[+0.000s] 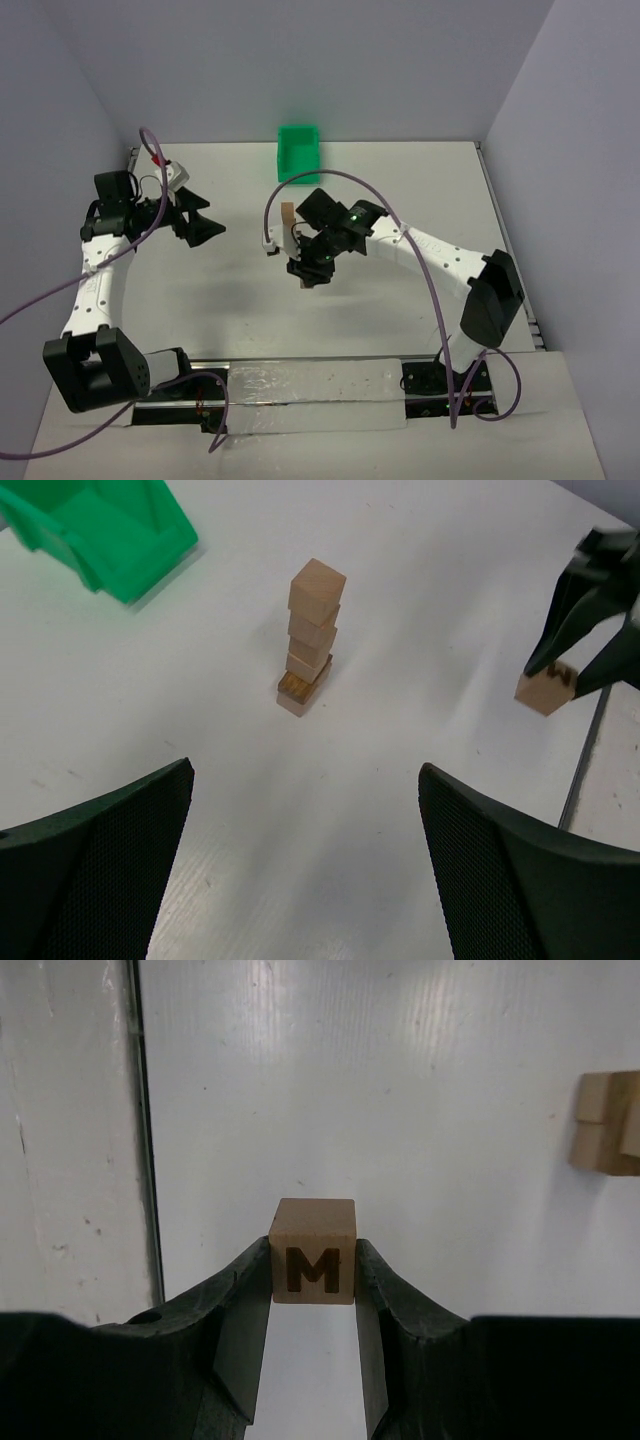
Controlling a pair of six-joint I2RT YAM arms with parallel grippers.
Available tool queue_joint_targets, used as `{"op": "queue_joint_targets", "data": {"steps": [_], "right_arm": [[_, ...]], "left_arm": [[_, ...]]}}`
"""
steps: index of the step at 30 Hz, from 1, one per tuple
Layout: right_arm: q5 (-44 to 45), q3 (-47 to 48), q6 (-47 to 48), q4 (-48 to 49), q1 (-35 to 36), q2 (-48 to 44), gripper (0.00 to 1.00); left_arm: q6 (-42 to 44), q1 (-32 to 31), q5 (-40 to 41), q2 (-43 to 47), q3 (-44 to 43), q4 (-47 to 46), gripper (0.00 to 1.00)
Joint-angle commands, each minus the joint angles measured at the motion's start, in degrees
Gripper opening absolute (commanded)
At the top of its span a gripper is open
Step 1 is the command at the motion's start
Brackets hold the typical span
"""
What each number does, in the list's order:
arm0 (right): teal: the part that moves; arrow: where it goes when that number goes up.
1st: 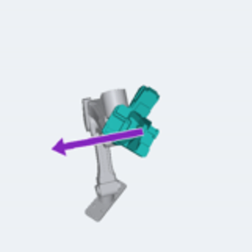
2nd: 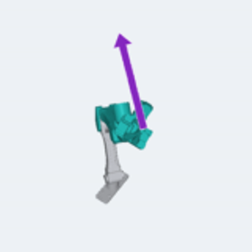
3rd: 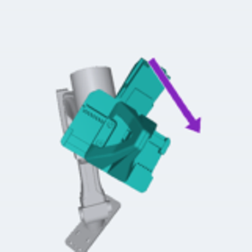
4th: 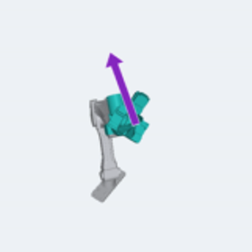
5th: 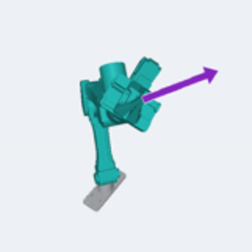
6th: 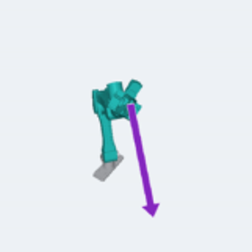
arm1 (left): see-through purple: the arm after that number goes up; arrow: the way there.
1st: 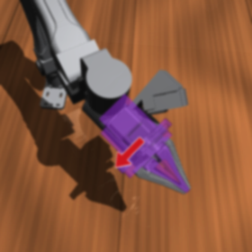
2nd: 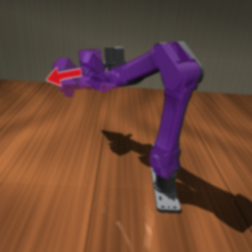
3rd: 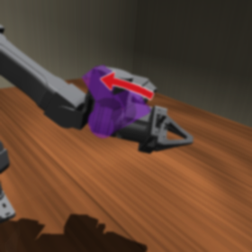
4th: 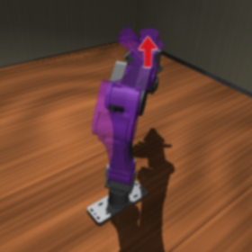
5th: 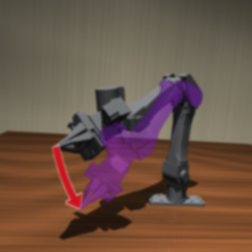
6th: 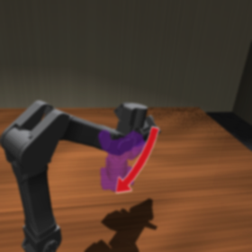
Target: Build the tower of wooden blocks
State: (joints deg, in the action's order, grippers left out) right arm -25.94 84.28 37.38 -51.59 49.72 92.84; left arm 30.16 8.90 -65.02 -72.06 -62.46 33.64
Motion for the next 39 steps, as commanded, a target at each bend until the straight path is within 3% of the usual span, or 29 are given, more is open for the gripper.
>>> {"op": "queue_joint_targets", "data": {"steps": [1,5,15,25,37,38,39], "right_arm": [[4.7,-5.3,-9.0,13.6,1.6,0.7,0.09],[6.6,-6.4,-13.3,20.0,3.1,4.0,0.09],[8.6,-4.0,-17.1,22.8,7.1,15.6,0.10],[11.2,-7.8,-20.3,34.7,7.4,18.4,0.12],[7.9,-7.9,-18.1,35.7,8.3,22.4,0.20],[8.0,-7.7,-18.0,35.7,8.3,22.5,0.22],[8.1,-7.6,-18.0,35.9,8.3,22.7,0.30]], "left_arm": [[-9.1,2.8,-2.9,5.2,2.6,-11.1,0.99],[-9.9,3.9,-3.4,5.8,2.9,-10.8,0.99],[-11.3,4.3,-3.4,6.9,4.1,-11.4,0.99],[-13.5,4.4,-3.6,7.5,5.3,-14.0,0.99],[-14.5,4.5,-4.1,7.1,5.3,-14.6,0.99],[-14.5,4.5,-4.1,7.0,5.3,-14.6,0.99],[-14.7,4.5,-4.1,7.0,5.3,-14.7,0.99]]}}
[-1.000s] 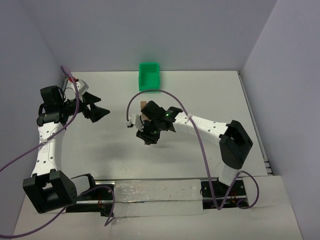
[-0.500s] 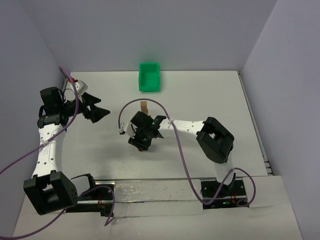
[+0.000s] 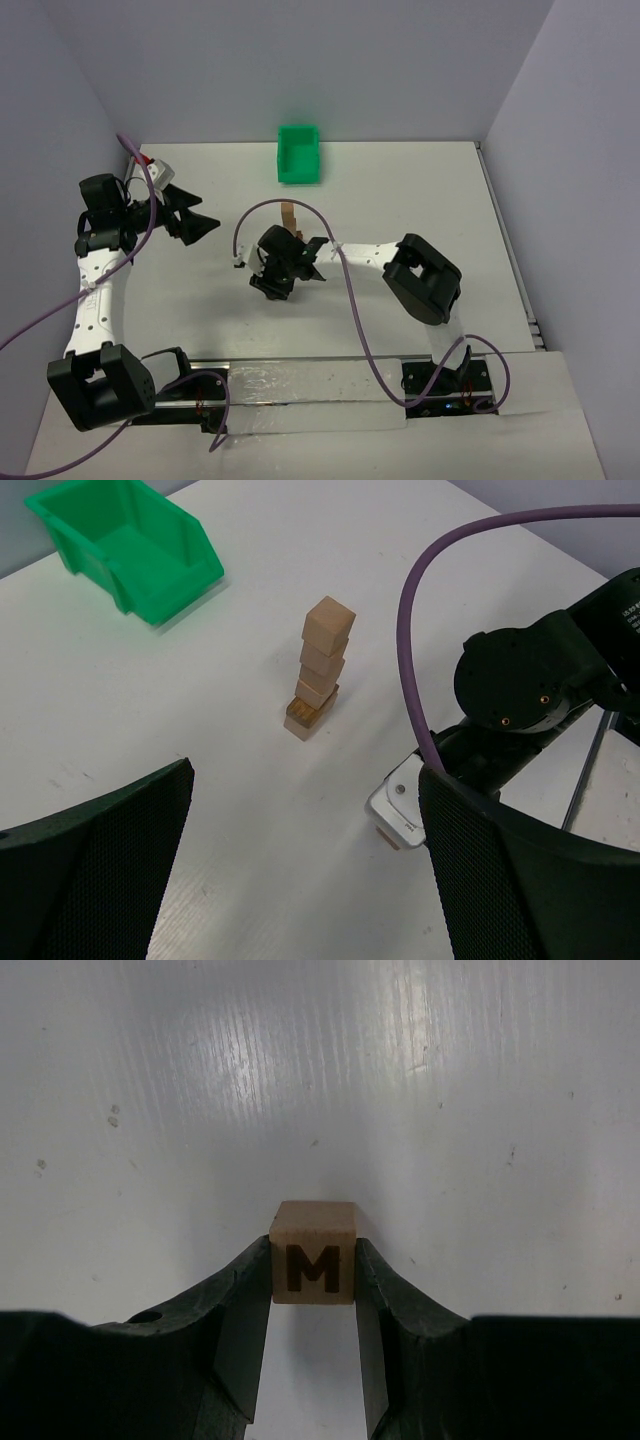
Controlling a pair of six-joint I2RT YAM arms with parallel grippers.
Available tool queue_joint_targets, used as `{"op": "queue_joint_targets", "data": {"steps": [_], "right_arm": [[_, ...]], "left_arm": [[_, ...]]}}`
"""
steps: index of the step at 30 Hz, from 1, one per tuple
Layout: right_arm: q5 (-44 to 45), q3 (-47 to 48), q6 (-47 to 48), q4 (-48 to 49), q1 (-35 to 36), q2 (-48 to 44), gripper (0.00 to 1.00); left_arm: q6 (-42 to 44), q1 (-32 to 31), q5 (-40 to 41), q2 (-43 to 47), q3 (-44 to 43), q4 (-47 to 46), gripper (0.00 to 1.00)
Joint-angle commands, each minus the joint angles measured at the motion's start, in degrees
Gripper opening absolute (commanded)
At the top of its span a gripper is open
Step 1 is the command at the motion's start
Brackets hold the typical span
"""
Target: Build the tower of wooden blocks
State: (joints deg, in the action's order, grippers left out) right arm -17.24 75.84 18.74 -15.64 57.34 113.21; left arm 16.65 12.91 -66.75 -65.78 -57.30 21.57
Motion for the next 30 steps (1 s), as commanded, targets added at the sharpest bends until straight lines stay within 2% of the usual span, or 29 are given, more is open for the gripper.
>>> {"op": "queue_joint_targets", "data": {"steps": [1,4,6,12,23,30], "right_arm": [[-0.6,0.8,0.5,0.1,0.7,2.4,0.35],[-0.3,-0.6,0.3,1.4,0.7,2.1,0.46],[-0.2,-1.3,0.0,2.2,0.7,1.8,0.48],[0.1,-4.8,-1.3,6.7,0.8,0.7,0.50],[-1.5,-16.1,-4.4,24.0,0.8,-4.4,0.51],[-2.4,-19.4,-4.0,27.7,0.7,-5.4,0.50]], "left_arm": [[-1.3,0.5,-2.3,0.8,0.2,-2.7,0.99],[-1.3,0.5,-2.3,1.1,0.3,-2.6,0.99],[-1.1,0.5,-2.2,1.2,0.3,-2.4,0.99],[-1.3,0.5,-2.5,1.2,-0.3,-2.1,0.99],[-1.7,0.5,-2.6,1.6,-0.4,-2.6,0.99],[-2.1,0.5,-2.8,1.7,-0.4,-3.0,0.99]]}}
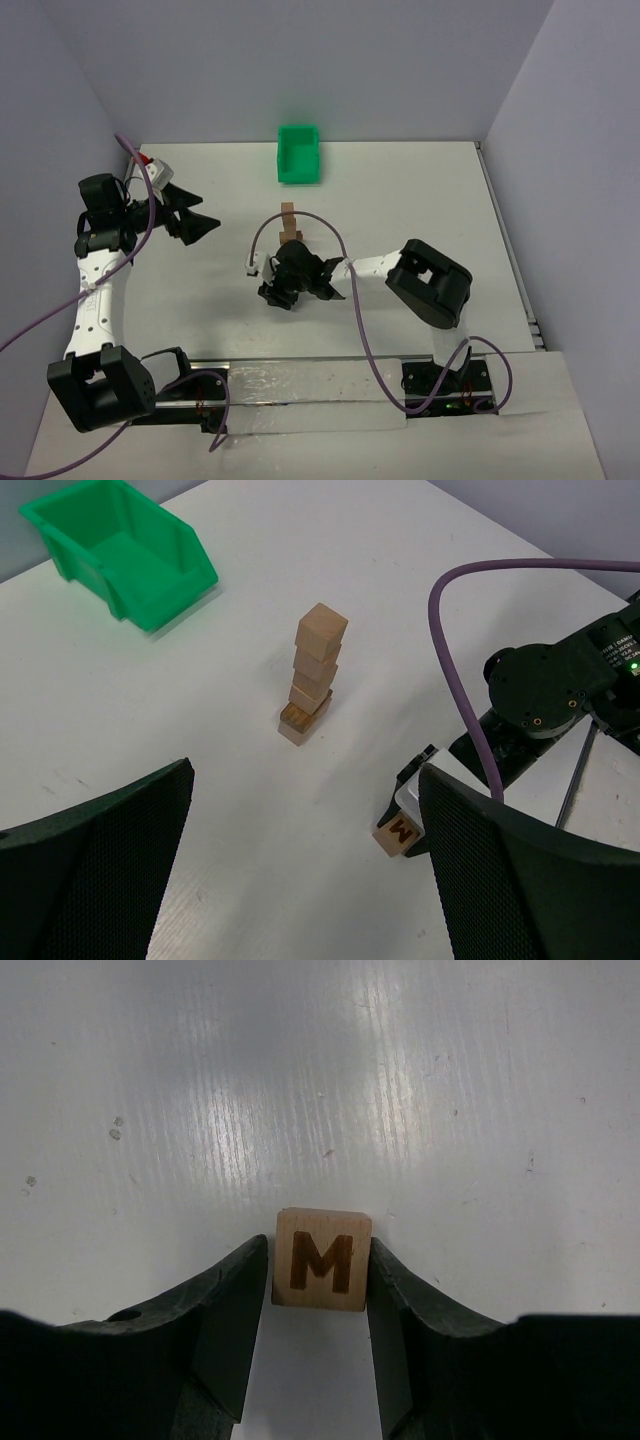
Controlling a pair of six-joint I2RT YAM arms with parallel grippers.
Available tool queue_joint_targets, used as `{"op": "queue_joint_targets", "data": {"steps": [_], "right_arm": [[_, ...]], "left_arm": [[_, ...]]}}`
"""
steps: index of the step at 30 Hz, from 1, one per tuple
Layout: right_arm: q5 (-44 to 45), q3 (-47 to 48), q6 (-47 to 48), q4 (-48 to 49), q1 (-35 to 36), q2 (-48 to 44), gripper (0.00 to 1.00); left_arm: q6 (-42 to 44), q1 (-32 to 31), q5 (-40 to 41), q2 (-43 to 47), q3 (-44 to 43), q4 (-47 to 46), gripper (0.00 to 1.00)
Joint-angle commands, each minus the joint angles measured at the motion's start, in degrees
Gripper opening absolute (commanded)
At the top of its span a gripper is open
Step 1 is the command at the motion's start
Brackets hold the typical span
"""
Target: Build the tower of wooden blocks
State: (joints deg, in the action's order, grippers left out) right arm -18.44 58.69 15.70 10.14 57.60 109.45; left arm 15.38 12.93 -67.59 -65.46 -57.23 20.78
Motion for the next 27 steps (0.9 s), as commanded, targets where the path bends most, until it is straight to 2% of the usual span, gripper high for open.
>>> {"op": "queue_joint_targets", "data": {"steps": [1,10,13,15,18,19,21,23,27], "right_arm": [[-1.3,-2.5,-0.9,2.2,0.4,-1.8,0.50],[-1.4,-3.1,-1.2,3.0,0.2,-2.5,0.39],[-2.8,-3.0,-1.9,2.2,-0.3,-4.6,0.26],[-4.8,-2.6,-2.0,1.1,-0.7,-6.7,0.23],[-10.1,1.3,-0.4,-8.2,-1.8,-11.5,0.14],[-10.5,1.7,0.4,-9.2,-1.9,-12.8,0.13],[-13.6,5.3,4.1,-17.1,-2.6,-14.9,0.11],[-15.5,10.8,8.3,-28.4,-3.2,-17.3,0.10],[-13.9,16.6,14.4,-39.5,-4.4,-19.4,0.08]], "left_arm": [[-0.9,0.4,-1.9,1.4,-0.4,-2.2,0.99],[-0.3,0.4,-1.6,1.6,-0.5,-1.7,0.99],[0.2,0.4,-1.5,1.6,-0.5,-1.3,0.99],[0.4,0.4,-1.5,1.6,-0.5,-1.0,0.99],[1.4,0.4,-1.8,1.5,-0.5,-0.1,0.99],[1.6,0.4,-1.9,1.3,-0.8,0.1,0.99],[3.9,0.4,-2.7,0.7,-1.8,2.5,0.99],[5.3,0.4,-3.4,-0.3,-2.5,4.0,0.99],[5.2,0.4,-3.2,-1.1,-2.3,3.6,0.99]]}}
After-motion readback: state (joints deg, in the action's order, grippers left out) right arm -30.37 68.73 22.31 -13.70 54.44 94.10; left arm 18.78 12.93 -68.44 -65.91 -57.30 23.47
